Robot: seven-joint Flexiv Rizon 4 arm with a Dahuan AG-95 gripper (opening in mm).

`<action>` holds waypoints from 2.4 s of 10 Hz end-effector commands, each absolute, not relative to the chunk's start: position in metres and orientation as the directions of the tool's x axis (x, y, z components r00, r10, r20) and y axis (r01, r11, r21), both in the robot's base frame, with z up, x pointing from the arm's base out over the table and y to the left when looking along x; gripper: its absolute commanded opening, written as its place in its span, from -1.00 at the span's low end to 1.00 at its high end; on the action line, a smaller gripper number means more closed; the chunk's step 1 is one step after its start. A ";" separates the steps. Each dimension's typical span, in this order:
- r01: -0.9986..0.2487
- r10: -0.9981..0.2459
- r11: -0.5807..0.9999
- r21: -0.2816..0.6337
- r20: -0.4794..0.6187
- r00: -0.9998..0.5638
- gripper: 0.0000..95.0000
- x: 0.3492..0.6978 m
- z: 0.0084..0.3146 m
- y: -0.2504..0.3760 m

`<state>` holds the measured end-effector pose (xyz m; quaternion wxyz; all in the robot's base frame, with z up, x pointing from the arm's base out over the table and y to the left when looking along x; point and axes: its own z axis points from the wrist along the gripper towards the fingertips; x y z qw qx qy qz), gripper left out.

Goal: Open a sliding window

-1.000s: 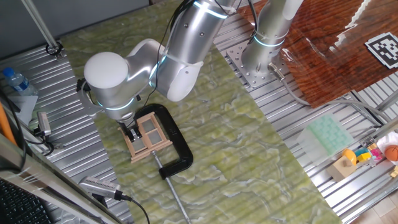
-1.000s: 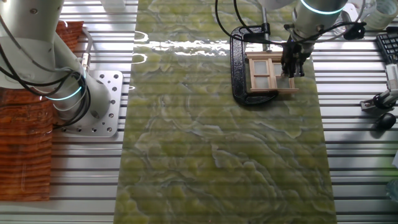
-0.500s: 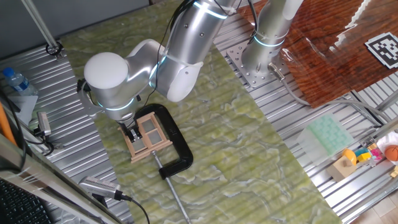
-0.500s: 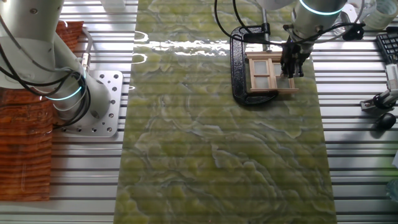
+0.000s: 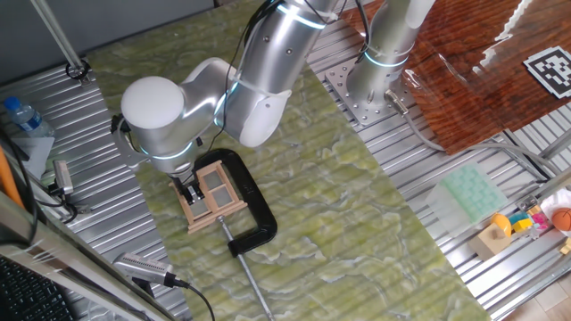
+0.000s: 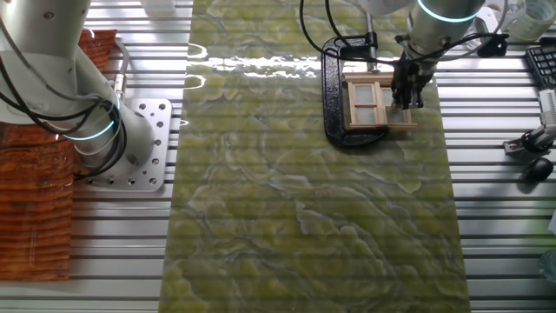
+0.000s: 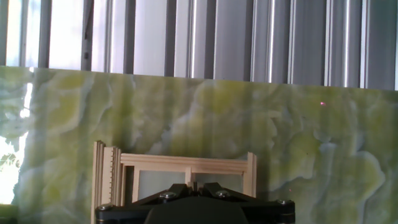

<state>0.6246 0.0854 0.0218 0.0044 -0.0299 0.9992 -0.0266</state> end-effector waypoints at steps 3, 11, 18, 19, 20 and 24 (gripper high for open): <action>-0.059 -0.059 0.997 -0.053 -0.008 -0.998 -1.00 0.625 0.022 0.087; -0.052 -0.052 0.997 -0.054 -0.010 -0.999 -1.00 0.626 0.016 0.092; -0.047 -0.049 0.997 -0.059 -0.023 -0.999 -1.00 0.617 0.025 0.108; -0.031 -0.031 1.000 0.004 -0.018 -0.999 -1.00 0.615 0.037 0.110; -0.030 -0.029 0.999 0.038 -0.018 -0.999 -1.00 0.613 0.047 0.112; -0.069 -0.070 0.996 -0.051 0.001 -0.998 -1.00 0.608 0.070 0.113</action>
